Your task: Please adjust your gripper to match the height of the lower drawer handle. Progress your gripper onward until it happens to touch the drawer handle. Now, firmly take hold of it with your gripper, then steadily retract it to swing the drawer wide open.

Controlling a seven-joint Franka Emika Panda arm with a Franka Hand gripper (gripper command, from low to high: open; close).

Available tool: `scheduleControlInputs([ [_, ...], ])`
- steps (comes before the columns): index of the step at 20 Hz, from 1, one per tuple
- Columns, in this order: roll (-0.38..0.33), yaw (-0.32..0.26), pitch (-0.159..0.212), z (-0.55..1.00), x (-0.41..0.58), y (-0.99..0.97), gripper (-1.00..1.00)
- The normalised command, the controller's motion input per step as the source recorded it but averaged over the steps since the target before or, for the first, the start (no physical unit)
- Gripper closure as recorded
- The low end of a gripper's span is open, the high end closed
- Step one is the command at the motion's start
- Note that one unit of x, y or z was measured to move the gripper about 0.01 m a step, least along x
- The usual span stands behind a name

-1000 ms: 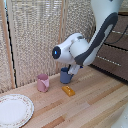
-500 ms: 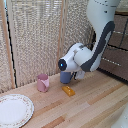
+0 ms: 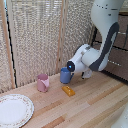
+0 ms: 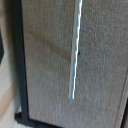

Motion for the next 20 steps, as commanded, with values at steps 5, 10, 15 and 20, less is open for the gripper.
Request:
scheduleControlInputs([
  [5, -0.040, 0.133, -0.085, 0.00, -0.075, -0.75, -1.00],
  [10, -0.007, 0.112, -0.054, 0.00, -0.067, -0.77, -1.00],
  [15, 0.080, 0.063, -0.019, 0.06, -0.042, -0.73, 1.00],
  [20, 0.063, 0.029, 0.000, 0.00, -0.002, -0.30, 1.00],
])
